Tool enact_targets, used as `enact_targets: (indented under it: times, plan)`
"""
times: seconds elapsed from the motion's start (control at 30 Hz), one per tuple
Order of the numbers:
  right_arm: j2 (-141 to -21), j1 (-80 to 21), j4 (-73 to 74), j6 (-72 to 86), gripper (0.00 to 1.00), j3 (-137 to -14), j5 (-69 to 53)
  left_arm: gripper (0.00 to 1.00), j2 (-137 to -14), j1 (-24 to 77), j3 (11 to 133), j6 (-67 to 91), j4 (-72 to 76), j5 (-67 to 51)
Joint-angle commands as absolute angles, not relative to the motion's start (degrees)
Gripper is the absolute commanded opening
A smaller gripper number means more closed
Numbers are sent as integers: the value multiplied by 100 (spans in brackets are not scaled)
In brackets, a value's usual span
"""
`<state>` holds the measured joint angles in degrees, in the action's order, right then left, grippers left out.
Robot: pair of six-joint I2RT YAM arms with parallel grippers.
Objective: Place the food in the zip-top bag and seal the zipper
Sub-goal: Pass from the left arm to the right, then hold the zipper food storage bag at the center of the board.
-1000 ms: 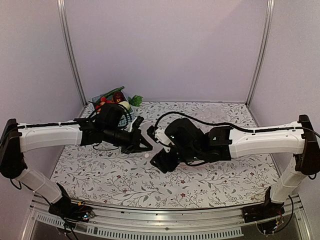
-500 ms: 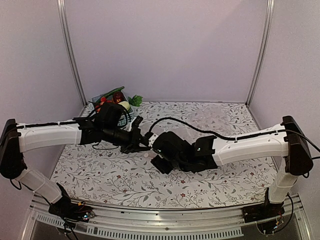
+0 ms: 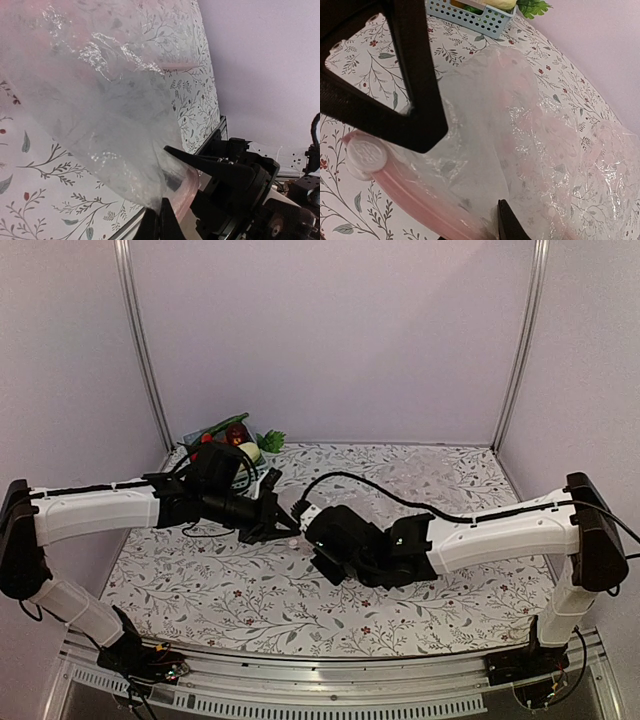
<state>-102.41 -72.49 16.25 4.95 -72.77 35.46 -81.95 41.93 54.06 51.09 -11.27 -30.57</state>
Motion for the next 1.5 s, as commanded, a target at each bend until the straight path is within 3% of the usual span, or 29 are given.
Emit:
enact_targets:
  times: [0.0,0.07,0.27,0.33,0.53,0.73,0.9,1.47]
  plan:
    - [-9995,-7258,1460,547,15,-7250,3551,0,-8132,4141,5448,5117,-1270,-3032]
    - [-9948,-7257,1480,553,9,-7251,3357,9,-8136,4140,5470,5027,-1391,-2919]
    - [-9639,-7187,1761,727,5,-7276,2674,62,-7636,4096,5963,3845,-2592,-1660]
    - [-9496,-7033,1894,869,4,-7277,2172,70,-7313,4096,6137,3325,-3024,-1097]
    - [-9144,-6314,2158,1355,3,-7304,257,74,-6162,4098,6027,1657,-3089,-377]
    - [-8988,-5714,2459,1584,3,-7559,-1605,74,-5407,4178,5759,-112,-2519,-1715]
    - [-8770,-5605,2773,1550,3,-7832,-2533,74,-5657,4286,6062,-723,-2468,-2290]
    - [-8520,-5611,3647,1288,3,-8357,-2987,82,-7024,4612,7184,-663,-2107,-3783]
